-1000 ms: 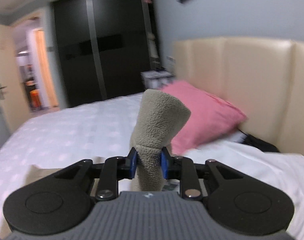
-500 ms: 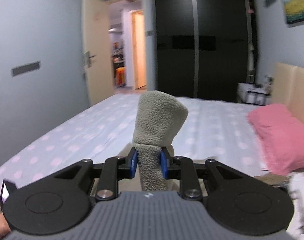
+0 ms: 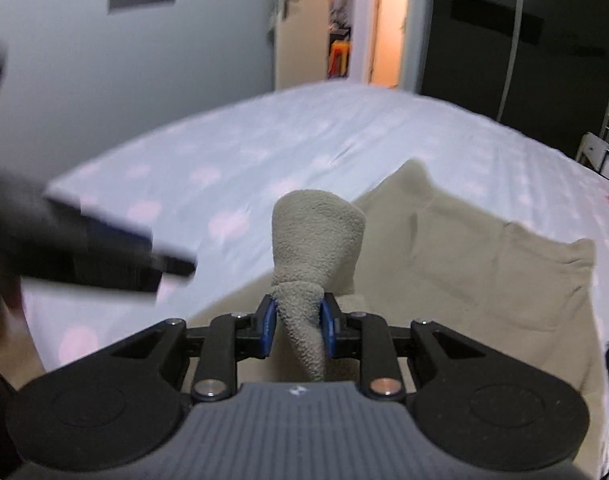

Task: Fold clothes

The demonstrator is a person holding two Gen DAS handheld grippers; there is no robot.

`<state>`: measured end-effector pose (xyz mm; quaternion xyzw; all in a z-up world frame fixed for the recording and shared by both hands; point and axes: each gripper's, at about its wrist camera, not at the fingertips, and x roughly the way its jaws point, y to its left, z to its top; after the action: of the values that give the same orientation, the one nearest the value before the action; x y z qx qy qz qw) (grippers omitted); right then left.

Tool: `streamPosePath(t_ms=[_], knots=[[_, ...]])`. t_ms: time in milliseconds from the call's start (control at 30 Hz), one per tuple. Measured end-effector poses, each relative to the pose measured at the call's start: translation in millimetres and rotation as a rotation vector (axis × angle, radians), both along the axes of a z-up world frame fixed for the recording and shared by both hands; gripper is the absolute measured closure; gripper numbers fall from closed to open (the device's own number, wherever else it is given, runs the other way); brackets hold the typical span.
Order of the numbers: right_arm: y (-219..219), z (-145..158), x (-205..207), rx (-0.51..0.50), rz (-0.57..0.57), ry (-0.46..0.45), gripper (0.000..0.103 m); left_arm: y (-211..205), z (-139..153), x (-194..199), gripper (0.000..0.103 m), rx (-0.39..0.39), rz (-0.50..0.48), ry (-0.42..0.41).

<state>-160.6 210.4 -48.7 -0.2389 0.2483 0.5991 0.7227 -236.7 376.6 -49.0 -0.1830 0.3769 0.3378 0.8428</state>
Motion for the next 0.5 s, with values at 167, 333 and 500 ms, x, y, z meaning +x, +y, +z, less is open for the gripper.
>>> streamPosePath(t_ms=[167,333,500], knots=[[6,-37,-22,-0.064,0.081,0.004,0.062,-2,0,-2,0.055,-0.001,-0.010,-0.009],[-17,-28,-16,-0.059,0.106,-0.002,0.044,-9,-6,4,0.048,-0.002,-0.038,0.000],[-68,-20,18,-0.060,0.054,-0.032,0.043,-5,-29,18,0.048,-0.085,-0.042,0.033]])
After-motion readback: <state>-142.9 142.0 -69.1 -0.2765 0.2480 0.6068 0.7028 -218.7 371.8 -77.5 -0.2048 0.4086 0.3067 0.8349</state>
